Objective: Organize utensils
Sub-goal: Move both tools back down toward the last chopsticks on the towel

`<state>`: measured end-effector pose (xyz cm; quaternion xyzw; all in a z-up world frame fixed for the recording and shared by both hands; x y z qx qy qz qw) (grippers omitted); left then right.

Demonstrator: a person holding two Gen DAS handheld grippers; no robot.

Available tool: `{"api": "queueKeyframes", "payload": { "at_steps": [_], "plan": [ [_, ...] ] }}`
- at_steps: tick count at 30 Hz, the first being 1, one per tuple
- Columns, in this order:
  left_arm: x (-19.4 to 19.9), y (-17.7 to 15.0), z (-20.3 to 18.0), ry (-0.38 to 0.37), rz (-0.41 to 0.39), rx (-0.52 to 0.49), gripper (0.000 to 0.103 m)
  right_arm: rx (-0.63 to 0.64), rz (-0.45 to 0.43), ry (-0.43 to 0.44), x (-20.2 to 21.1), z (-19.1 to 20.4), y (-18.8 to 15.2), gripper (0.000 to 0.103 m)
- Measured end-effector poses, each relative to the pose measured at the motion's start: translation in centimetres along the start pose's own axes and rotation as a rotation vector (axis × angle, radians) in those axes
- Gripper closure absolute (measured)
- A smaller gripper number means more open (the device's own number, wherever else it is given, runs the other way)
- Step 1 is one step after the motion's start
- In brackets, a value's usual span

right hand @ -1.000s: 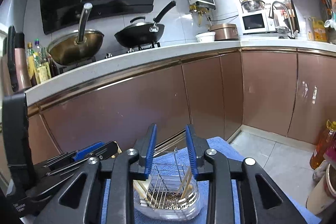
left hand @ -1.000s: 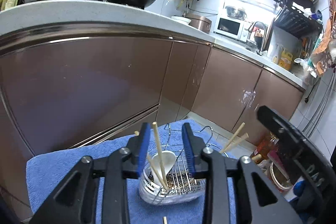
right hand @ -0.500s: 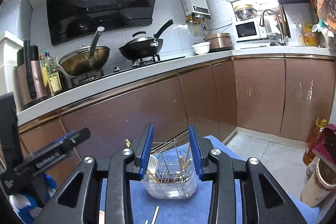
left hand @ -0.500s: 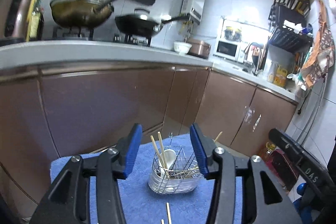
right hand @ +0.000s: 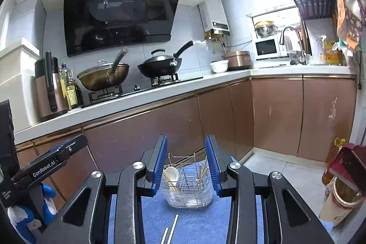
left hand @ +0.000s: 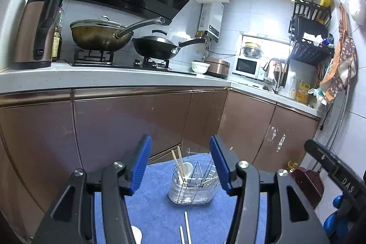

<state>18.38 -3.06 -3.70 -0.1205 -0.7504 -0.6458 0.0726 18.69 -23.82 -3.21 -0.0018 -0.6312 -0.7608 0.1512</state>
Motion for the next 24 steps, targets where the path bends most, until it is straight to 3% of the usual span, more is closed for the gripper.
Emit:
{"api": "queueKeyframes", "payload": {
  "at_steps": [11, 24],
  "plan": [
    [2.5, -1.1, 0.4, 0.013, 0.059, -0.064, 0.052, 0.035, -0.023, 0.021, 3.4, 1.9, 0.4, 0.063],
    [-0.5, -4.7, 0.9, -0.008, 0.213, -0.074, 0.052, 0.008, 0.065, 0.013, 2.0, 0.8, -2.3, 0.063]
  ]
}}
Point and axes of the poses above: each gripper's, at about its wrist camera, not at the fingertips, and x roughly against the way its jaws point, z to its left, y to its top, the point moved 1 cm from there along -x, roughly the way its jaws point, and after that the axes turned 6 degrees about y, right-handed, at the moved point
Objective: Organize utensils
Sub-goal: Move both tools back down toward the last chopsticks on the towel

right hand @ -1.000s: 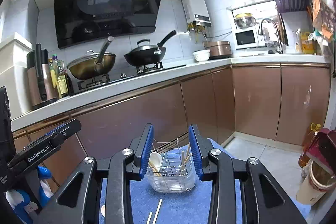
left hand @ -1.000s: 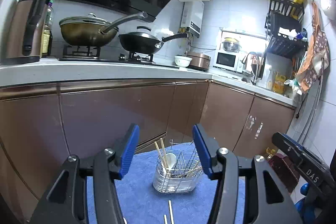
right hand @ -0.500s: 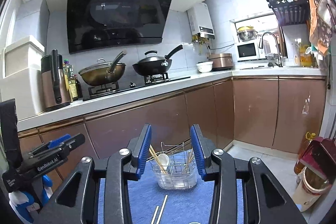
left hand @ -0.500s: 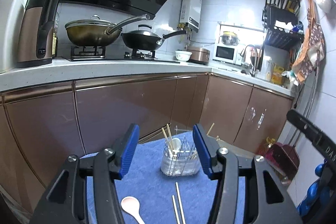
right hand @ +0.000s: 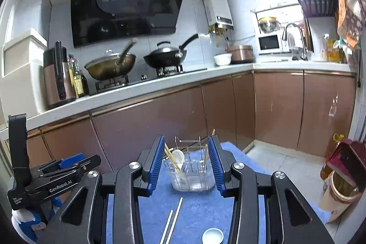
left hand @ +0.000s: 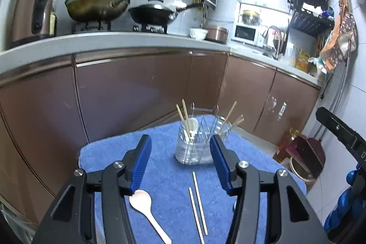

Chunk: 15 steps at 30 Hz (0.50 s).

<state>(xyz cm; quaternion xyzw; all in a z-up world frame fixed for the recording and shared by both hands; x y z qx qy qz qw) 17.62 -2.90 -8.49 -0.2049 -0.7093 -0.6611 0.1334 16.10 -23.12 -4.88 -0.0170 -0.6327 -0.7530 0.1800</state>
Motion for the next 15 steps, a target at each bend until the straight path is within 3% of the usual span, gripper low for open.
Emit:
{"api": "queueKeyframes", "payload": {
  "at_steps": [7, 15],
  "plan": [
    [-1.9, -1.3, 0.1, 0.004, 0.044, -0.003, 0.052, -0.023, 0.051, -0.012, -1.4, -1.2, -1.8, 0.063],
    [-2.1, -2.2, -0.1, 0.063, 0.001, -0.034, 0.052, -0.04, 0.094, -0.032, -2.6, -2.2, -3.5, 0.063]
  ]
}}
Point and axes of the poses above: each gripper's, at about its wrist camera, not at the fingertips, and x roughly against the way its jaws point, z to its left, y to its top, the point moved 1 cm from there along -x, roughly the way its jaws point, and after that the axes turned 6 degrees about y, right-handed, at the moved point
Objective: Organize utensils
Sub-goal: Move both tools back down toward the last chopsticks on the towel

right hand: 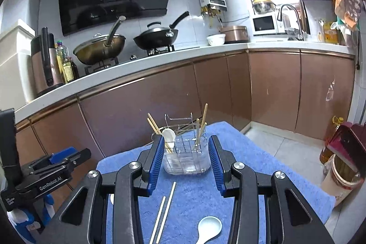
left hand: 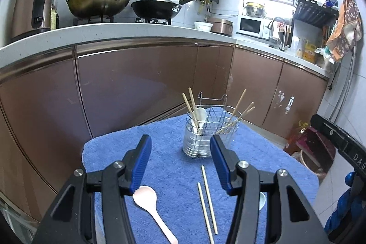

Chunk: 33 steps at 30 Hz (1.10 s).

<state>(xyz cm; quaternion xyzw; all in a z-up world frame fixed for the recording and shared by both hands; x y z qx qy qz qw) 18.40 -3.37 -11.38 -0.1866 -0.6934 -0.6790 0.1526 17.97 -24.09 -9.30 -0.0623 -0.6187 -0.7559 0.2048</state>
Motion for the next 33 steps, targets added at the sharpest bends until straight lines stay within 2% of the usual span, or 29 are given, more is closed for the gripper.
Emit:
{"api": "queueKeyframes", "payload": {
  "at_steps": [21, 23, 28, 33],
  "plan": [
    [-4.0, -1.3, 0.6, 0.011, 0.068, -0.023, 0.052, -0.013, 0.114, -0.008, -4.6, -0.7, -2.8, 0.063],
    [-4.9, -1.6, 0.8, -0.021, 0.109, -0.01, 0.052, -0.015, 0.125, -0.007, -5.0, -0.7, -3.0, 0.063],
    [-8.3, -3.1, 1.3, -0.114, 0.273, 0.039, 0.052, -0.024, 0.158, -0.004, -6.2, -0.9, -3.6, 0.063],
    [-10.9, -4.9, 1.1, -0.142, 0.379, 0.051, 0.053, -0.039, 0.202, -0.004, -7.7, -1.5, -4.7, 0.063]
  ]
}}
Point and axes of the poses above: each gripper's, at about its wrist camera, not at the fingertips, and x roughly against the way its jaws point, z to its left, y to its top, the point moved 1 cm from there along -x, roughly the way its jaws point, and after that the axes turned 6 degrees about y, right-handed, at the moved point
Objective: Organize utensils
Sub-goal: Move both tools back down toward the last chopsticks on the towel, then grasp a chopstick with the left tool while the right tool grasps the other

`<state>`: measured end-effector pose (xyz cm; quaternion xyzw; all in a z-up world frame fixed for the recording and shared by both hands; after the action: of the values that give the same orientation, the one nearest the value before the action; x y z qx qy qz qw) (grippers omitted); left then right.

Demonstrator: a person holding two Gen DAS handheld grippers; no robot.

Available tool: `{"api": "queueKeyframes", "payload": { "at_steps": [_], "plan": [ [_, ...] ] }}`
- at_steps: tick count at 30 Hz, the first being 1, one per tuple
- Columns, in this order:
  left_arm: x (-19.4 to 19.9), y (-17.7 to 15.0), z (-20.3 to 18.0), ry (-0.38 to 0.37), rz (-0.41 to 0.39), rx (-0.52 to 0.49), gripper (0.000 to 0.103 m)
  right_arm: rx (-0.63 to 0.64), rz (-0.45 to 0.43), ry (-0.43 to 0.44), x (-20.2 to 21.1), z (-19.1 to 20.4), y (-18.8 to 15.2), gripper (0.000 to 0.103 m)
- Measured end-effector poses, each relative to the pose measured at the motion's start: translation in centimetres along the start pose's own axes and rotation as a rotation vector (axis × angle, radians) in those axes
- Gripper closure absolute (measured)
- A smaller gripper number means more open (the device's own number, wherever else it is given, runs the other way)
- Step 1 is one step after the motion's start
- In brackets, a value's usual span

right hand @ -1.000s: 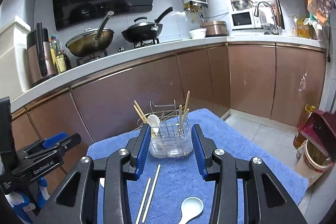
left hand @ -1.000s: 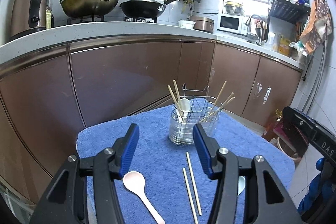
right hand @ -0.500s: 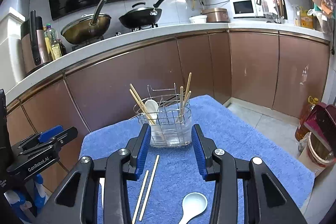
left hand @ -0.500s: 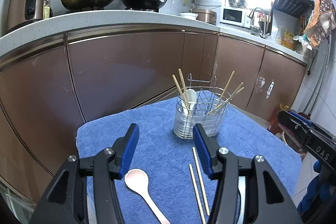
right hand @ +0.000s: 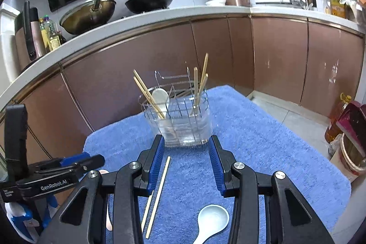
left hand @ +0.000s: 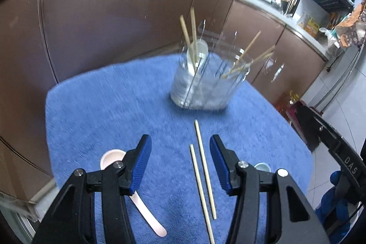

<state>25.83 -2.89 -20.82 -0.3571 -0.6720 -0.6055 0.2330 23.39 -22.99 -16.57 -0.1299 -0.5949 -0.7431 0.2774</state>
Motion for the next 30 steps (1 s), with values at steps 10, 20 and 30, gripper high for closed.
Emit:
{"api": "queueKeyframes", "payload": {
  "at_steps": [10, 20, 30],
  "plan": [
    [-6.3, -1.1, -0.9, -0.062, 0.212, 0.015, 0.065, -0.015, 0.109, 0.014, -4.0, -0.7, -1.6, 0.063],
    [-10.9, -1.1, -1.3, -0.087, 0.359, 0.055, 0.083, -0.038, 0.218, 0.049, -7.7, -1.2, -3.1, 0.063],
    [-13.2, -0.6, -2.7, -0.069, 0.398, -0.002, 0.088, -0.043, 0.277, 0.053, -10.1, -1.6, -3.7, 0.063]
  ]
}}
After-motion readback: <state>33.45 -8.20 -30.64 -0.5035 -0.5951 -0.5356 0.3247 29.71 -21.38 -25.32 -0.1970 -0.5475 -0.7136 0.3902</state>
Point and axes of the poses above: each gripper's, at about its wrist camera, not at the fingertips, and x roughly against the way its jaws point, z to its left, y to its top, the point moved 1 cm from there along -x, roughly the way its jaws point, and after that the axes turned 6 degrees about y, right-handed, at the moved point
